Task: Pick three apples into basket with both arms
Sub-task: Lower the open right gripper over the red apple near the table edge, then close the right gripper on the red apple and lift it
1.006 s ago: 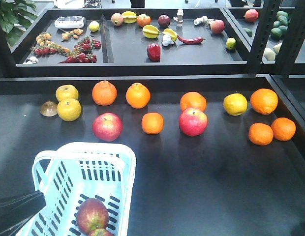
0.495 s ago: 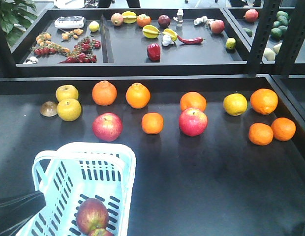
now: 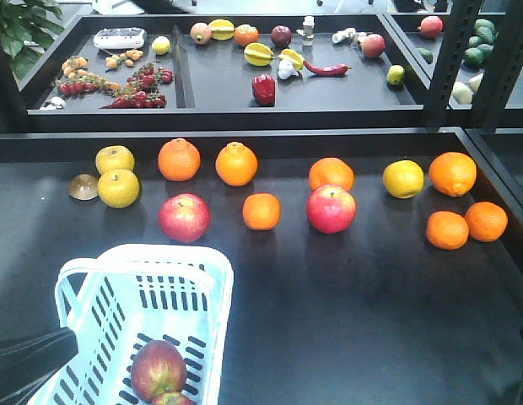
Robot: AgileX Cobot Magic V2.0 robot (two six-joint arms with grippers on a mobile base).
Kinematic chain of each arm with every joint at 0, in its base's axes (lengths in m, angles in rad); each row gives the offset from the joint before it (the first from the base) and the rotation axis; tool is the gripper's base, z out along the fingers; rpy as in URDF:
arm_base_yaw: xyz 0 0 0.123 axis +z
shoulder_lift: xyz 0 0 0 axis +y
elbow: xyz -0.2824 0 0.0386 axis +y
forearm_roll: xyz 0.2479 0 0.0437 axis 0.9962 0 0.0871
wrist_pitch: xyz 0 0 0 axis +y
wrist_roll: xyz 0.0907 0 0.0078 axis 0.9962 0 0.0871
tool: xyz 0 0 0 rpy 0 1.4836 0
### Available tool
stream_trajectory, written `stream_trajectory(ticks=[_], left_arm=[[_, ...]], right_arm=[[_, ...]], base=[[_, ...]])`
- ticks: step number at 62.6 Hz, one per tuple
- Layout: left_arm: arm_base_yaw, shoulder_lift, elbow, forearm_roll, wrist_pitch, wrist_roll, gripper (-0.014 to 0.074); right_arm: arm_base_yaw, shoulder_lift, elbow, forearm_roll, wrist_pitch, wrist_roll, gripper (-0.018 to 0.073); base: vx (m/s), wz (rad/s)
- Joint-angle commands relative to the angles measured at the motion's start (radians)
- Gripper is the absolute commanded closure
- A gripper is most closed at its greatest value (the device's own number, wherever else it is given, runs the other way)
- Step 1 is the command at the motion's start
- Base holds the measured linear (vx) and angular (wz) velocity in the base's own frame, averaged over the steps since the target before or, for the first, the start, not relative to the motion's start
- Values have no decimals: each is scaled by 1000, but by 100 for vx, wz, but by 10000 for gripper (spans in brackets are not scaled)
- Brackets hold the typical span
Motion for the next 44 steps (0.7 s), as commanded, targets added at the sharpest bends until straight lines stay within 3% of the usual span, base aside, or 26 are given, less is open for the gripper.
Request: stream_trajectory(ticks=[1, 21, 29, 44], left_arm=[[-3, 4, -24, -27, -38, 1, 602], [-3, 4, -24, -28, -38, 1, 602], [-3, 4, -24, -28, -37, 1, 602], [-3, 4, -24, -28, -35, 1, 602]], right_arm=[[-4, -73, -20, 33, 45, -33, 281], [30, -260, -21, 362, 77, -283, 575], [100, -347, -21, 526, 105, -371, 568], [326, -530, -20, 769, 159, -482, 564]], base=[[0, 0], [0, 0], [0, 0], [0, 0]])
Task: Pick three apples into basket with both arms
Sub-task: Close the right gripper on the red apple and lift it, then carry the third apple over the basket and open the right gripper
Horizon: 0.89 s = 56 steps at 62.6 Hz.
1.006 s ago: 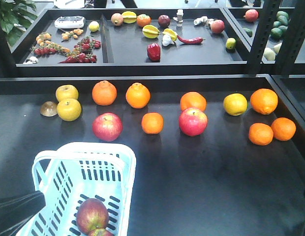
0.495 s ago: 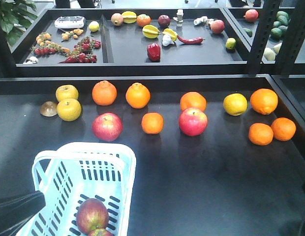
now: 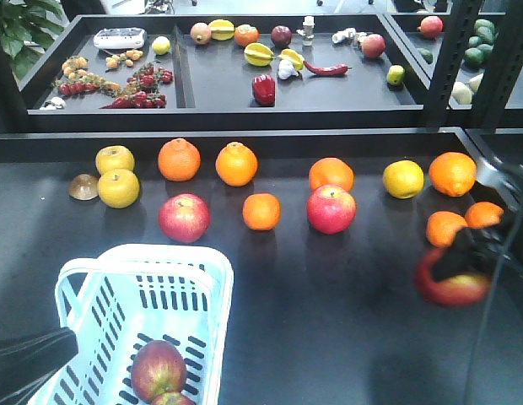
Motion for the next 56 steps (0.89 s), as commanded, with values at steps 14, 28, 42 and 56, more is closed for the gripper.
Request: stream_trajectory(ticks=[14, 28, 42, 56], left_arm=[[-3, 4, -24, -30, -35, 0, 602], [-3, 4, -24, -30, -35, 0, 602], [-3, 4, -24, -30, -35, 0, 602], [-3, 4, -24, -30, -35, -1, 602]], right_arm=[[374, -229, -21, 257, 22, -59, 564], [733, -220, -21, 301, -98, -57, 564], [956, -110, -21, 306, -397, -51, 564], [1002, 39, -22, 402, -572, -52, 521]], base=[[0, 0], [0, 0], [0, 0], [0, 0]])
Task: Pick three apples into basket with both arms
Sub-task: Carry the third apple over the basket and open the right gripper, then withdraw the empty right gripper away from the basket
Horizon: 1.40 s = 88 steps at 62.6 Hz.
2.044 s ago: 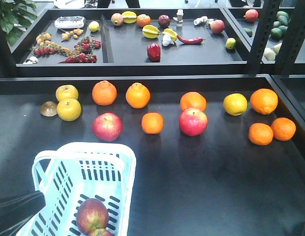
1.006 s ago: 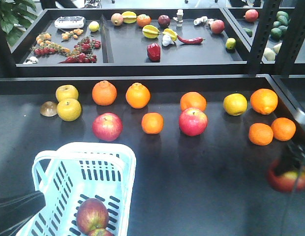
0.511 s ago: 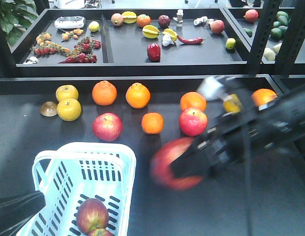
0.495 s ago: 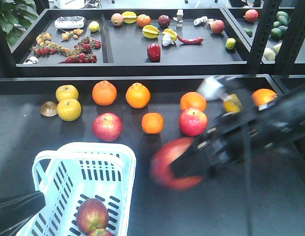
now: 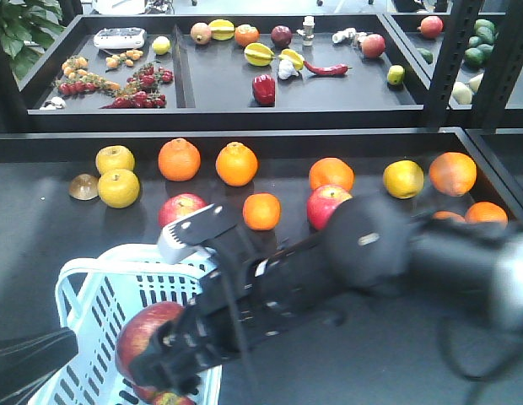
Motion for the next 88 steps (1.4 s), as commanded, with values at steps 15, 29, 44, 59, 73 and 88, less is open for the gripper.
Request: stream_trajectory(ticks=[15, 29, 44, 59, 73, 88], left_arm=[[-3, 4, -24, -31, -35, -3, 602], [-3, 4, -24, -31, -30, -3, 602], [-3, 4, -24, -31, -30, -3, 602], [-3, 4, -24, -31, -30, -3, 602], [-3, 4, -24, -31, -30, -3, 602], [-3, 4, -24, -31, -30, -3, 602]], right_arm=[[4, 43, -24, 197, -86, -116, 186], [4, 43, -24, 234, -100, -121, -90], [4, 42, -24, 252, -100, -121, -94], [2, 24, -24, 270, -25, -112, 95], [-4, -32, -23, 143, 104, -85, 576], [-4, -169, -23, -311, 164, 233, 566]], base=[[0, 0], [0, 0], [0, 0], [0, 0], [0, 0], [0, 0]])
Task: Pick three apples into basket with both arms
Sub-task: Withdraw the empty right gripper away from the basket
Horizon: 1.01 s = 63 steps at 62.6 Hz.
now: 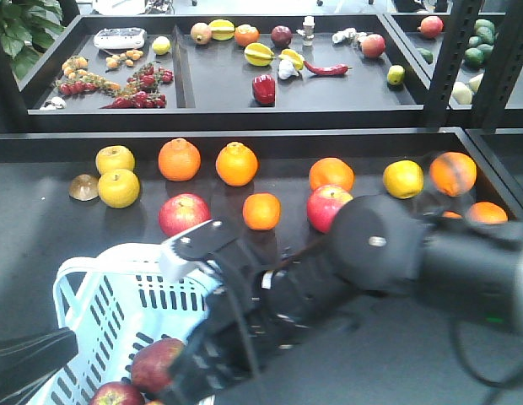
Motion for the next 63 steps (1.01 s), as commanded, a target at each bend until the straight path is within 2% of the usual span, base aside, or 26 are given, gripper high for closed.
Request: stream_trajectory(ticks=[1, 6, 11, 19, 32, 41, 49, 63], left_arm=[[-3, 4, -24, -31, -31, -3, 602], [-3, 4, -24, -31, -31, -3, 602], [-3, 4, -24, -31, -31, -3, 602], [-3, 4, -24, -31, -31, -3, 602], [-3, 4, -24, -31, -29, -4, 602], [-3, 4, -24, -31, -23, -4, 602], [-3, 4, -24, -31, -23, -4, 602], [-3, 4, -24, -31, -23, -4, 602]], right_arm=[[-7, -102, -26, -212, 20, 171, 566], [-7, -160, -26, -403, 51, 306, 565], [-7, -229, -26, -554, 84, 423, 565], [-7, -336, -18, -743, 123, 507, 565], [-7, -565, 151, -856, 93, 607, 564], [-7, -765, 370, -953, 78, 736, 564], [-7, -952, 493, -1055, 86, 849, 564], [-7, -1149, 576, -1152, 89, 961, 564]], base=[[0, 0], [0, 0], [0, 0], [0, 0], [0, 0], [0, 0], [0, 0], [0, 0]])
